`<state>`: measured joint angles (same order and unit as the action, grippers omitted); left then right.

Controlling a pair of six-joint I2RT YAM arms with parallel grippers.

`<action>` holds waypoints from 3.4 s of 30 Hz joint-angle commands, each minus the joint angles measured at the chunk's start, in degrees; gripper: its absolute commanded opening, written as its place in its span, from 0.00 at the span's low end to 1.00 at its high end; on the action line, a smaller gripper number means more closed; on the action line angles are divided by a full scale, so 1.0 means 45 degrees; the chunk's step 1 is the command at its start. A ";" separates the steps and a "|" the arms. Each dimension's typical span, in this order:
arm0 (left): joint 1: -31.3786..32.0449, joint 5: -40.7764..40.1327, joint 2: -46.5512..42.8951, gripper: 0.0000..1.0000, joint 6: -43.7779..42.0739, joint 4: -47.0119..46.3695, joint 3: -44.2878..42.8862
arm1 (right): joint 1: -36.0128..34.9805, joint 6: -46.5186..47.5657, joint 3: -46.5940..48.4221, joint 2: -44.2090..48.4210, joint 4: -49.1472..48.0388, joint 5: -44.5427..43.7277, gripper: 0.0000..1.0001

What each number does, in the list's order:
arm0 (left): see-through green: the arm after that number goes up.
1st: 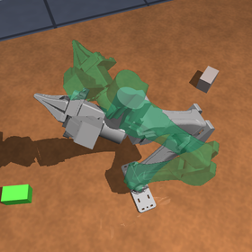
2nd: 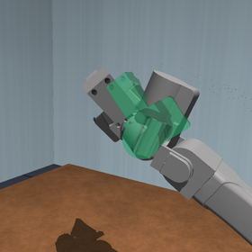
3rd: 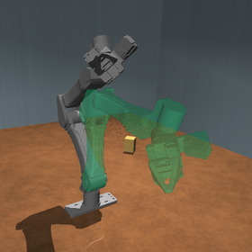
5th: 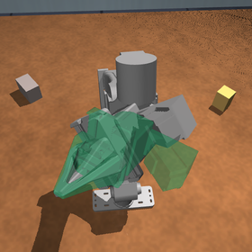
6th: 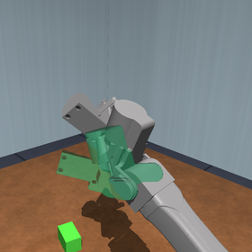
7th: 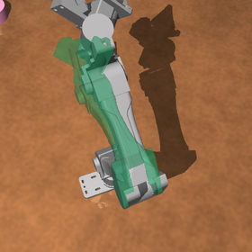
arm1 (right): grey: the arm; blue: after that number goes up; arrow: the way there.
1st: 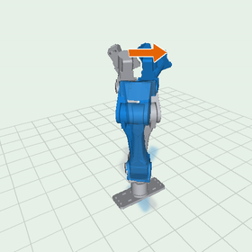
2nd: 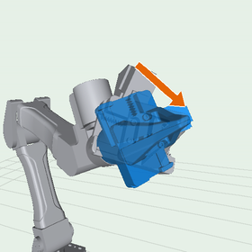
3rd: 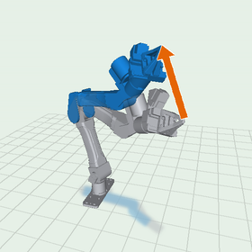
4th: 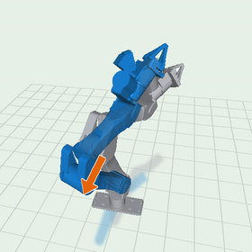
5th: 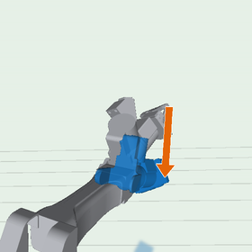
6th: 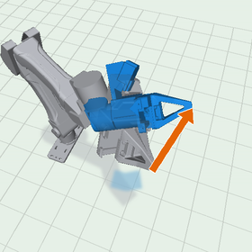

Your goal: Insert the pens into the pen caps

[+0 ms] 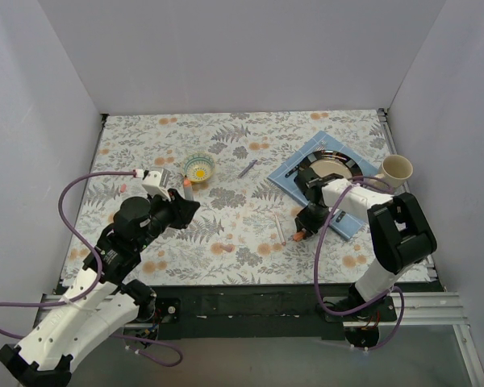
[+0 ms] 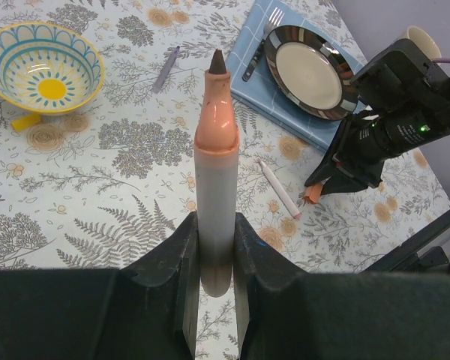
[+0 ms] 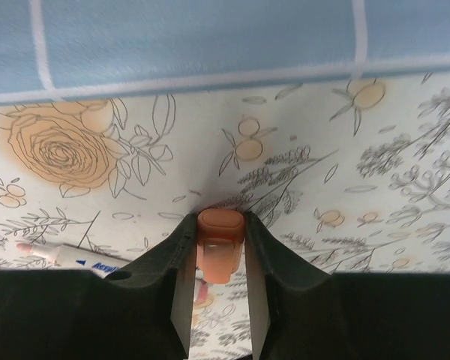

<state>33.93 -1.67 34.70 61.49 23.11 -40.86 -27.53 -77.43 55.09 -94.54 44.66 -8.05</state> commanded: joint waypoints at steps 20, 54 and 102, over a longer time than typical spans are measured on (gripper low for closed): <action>-0.0001 0.3458 0.3227 0.00 -0.0070 -0.1034 -0.1643 | 0.0063 1.0330 -0.2692 0.4096 -0.5453 -0.0536 0.01; 0.0037 0.5919 0.3266 0.00 -0.0755 -0.2304 0.0096 | -0.2670 0.8398 0.1839 0.4840 -1.2913 0.5169 0.01; 0.0037 0.4766 0.1803 0.00 -0.0833 -0.2596 0.0446 | -0.7086 0.8260 -0.0699 0.4446 -1.2485 0.2433 0.01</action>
<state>34.63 22.06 45.84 58.28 19.81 -38.61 -56.99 -40.60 54.04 -74.15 -15.35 -4.25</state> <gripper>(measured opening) 0.172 0.347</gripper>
